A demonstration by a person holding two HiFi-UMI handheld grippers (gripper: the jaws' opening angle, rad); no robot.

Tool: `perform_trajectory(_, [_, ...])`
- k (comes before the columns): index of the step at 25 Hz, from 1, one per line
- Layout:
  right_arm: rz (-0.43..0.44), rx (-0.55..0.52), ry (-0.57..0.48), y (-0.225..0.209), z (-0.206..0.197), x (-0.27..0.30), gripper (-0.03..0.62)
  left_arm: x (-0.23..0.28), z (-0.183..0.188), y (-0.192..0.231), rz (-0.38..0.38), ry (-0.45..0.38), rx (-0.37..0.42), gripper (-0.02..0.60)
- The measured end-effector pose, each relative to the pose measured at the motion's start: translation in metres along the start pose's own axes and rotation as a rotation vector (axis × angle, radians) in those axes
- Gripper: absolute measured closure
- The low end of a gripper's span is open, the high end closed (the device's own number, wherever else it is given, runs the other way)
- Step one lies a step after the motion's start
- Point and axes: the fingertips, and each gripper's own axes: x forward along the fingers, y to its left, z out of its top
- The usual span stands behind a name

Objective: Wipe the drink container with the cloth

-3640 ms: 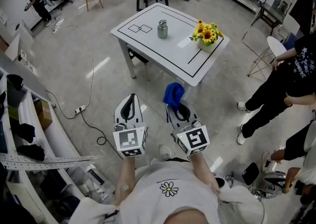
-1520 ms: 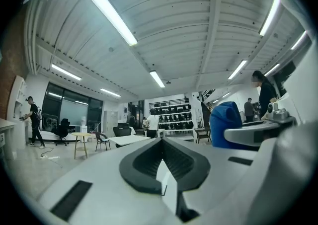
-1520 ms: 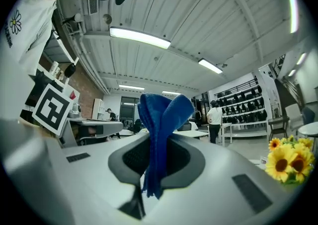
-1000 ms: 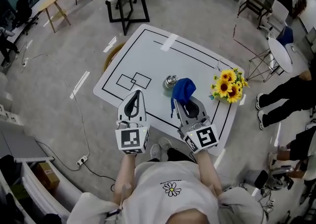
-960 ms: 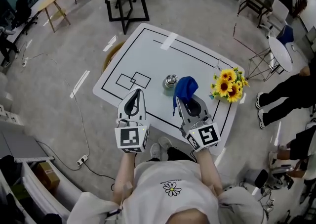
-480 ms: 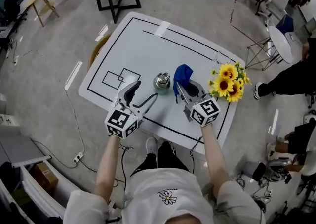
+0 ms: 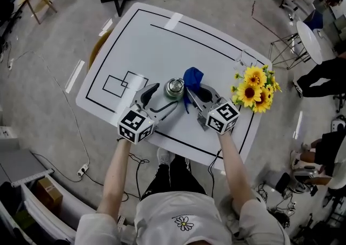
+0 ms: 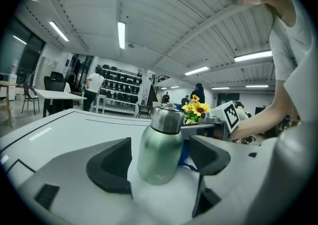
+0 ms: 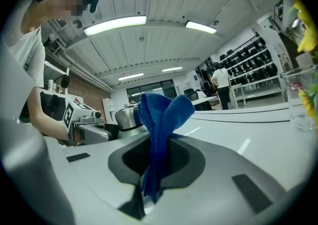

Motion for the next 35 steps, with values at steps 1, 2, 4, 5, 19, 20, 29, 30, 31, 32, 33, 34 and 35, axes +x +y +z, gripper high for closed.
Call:
perform_trajectory(1, [0.003,0.0,0.002,0.0,0.0,0.001,0.553,0.003,-0.001,-0.002,-0.015,0.009,0.007,0.225])
perform_trajectory(2, [0.005,0.0,0.004,0.0,0.0,0.001,0.553,0.006,-0.002,-0.004,-0.029,0.02,0.015,0.225])
perform_trajectory(4, [0.009,0.0,0.008,0.002,-0.001,0.001,0.553,0.01,-0.006,-0.007,-0.049,0.04,0.03,0.224])
perform_trajectory(5, [0.009,0.001,0.009,0.002,-0.002,0.0,0.553,0.012,-0.008,-0.008,-0.054,0.05,0.035,0.224])
perform_trajectory(19, [-0.024,0.015,0.038,0.017,-0.011,-0.014,0.553,0.012,-0.027,-0.01,-0.026,0.163,0.094,0.224])
perform_trajectory(20, [-0.027,0.016,0.04,0.019,-0.012,-0.014,0.553,0.011,-0.027,-0.011,-0.025,0.171,0.101,0.224])
perform_trajectory(29, [-0.034,-0.005,0.074,0.041,-0.019,-0.016,0.553,-0.009,-0.036,-0.021,-0.005,0.21,0.105,0.224])
perform_trajectory(30, [-0.032,-0.01,0.08,0.044,-0.02,-0.016,0.553,-0.011,-0.038,-0.024,-0.006,0.212,0.104,0.224])
perform_trajectory(31, [-0.03,-0.013,0.085,0.047,-0.022,-0.017,0.553,-0.014,-0.04,-0.026,-0.008,0.215,0.103,0.224])
perform_trajectory(32, [-0.029,-0.016,0.089,0.051,-0.023,-0.017,0.553,-0.016,-0.041,-0.029,-0.01,0.217,0.103,0.224])
perform_trajectory(33, [-0.027,-0.019,0.093,0.054,-0.024,-0.017,0.553,-0.019,-0.042,-0.032,-0.013,0.218,0.101,0.224])
perform_trajectory(34, [-0.027,-0.022,0.095,0.057,-0.025,-0.017,0.553,-0.02,-0.043,-0.034,-0.017,0.219,0.099,0.224])
perform_trajectory(35, [-0.027,-0.025,0.097,0.059,-0.025,-0.016,0.553,-0.022,-0.044,-0.036,-0.022,0.22,0.097,0.224])
